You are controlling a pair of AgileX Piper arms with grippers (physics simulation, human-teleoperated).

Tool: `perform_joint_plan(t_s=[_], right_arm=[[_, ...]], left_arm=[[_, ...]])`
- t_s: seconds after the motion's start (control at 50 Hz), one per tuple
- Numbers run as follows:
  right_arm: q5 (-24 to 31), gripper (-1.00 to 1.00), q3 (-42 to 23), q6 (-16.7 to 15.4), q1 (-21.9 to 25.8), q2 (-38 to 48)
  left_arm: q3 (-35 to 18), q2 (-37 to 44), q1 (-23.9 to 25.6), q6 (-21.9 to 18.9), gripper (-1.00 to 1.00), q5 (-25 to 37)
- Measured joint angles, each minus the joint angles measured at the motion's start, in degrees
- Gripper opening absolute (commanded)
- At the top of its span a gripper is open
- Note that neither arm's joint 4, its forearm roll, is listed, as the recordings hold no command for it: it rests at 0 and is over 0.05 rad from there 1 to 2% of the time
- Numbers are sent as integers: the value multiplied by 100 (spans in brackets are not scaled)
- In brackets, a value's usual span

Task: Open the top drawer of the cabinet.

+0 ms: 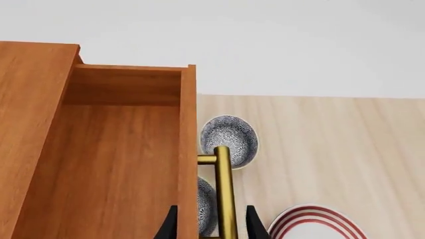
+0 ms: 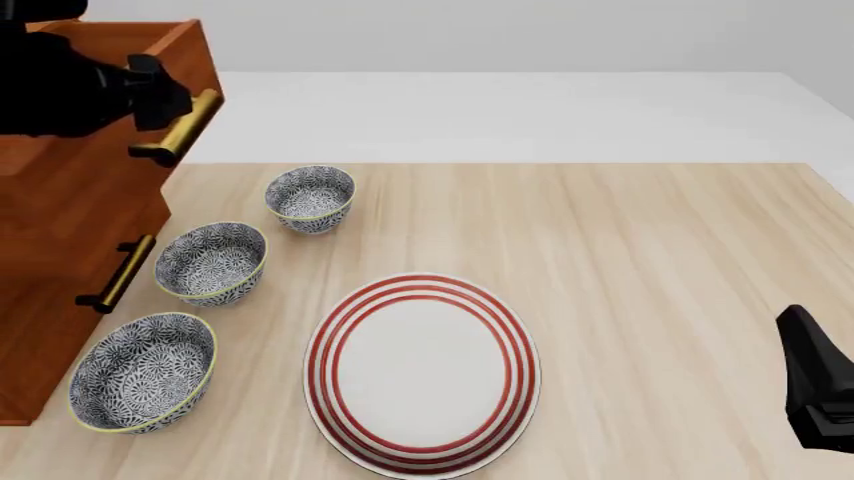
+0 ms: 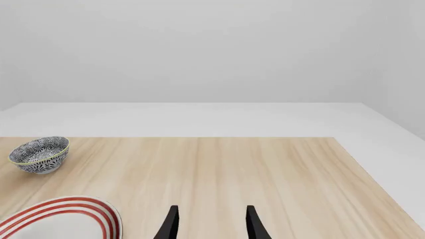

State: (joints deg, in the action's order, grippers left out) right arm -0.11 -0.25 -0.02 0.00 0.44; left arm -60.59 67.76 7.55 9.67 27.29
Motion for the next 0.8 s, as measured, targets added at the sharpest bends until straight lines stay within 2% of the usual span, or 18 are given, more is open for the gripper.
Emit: perform_joint_plan(t_s=[0.8], right_arm=[[0,100,0,0,0,0]], left_arm=[[-80,103,380,404,100,-21]])
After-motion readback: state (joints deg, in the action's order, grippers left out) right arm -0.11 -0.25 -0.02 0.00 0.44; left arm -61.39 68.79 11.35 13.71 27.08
